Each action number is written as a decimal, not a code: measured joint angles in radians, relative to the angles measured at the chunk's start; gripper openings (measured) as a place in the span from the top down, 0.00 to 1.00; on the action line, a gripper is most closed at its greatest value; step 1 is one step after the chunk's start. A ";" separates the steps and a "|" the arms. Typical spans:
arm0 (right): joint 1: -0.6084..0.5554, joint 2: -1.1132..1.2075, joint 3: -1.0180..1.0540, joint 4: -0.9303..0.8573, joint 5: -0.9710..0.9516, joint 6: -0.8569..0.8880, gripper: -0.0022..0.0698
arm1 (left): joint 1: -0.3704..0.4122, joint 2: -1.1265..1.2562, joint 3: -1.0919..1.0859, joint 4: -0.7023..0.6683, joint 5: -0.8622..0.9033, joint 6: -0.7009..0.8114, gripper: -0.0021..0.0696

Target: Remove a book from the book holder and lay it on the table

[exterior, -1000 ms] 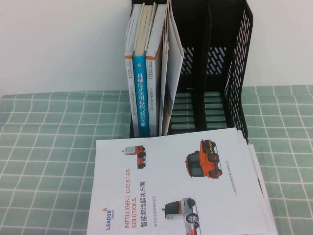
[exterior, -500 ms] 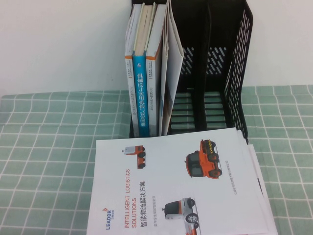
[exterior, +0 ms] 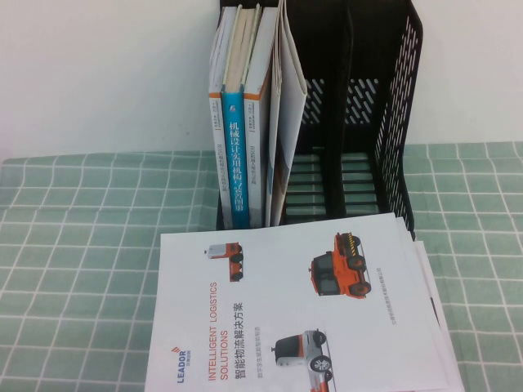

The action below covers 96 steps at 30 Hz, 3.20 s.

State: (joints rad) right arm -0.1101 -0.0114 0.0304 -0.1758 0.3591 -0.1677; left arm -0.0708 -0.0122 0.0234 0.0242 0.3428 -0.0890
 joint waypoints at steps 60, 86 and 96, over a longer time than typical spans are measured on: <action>0.000 0.000 0.000 0.051 0.000 0.000 0.97 | 0.000 -0.002 0.000 0.011 0.000 -0.002 0.97; 0.000 0.000 0.000 0.051 -0.684 0.045 0.97 | 0.000 -0.002 0.006 0.086 -0.735 -0.018 0.97; 0.000 0.000 0.000 0.194 -0.972 -0.057 0.97 | 0.000 -0.002 -0.004 -0.222 -0.973 -0.184 0.97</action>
State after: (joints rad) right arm -0.1101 -0.0114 0.0304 0.0185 -0.6128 -0.2252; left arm -0.0708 -0.0139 0.0191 -0.1979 -0.6306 -0.2732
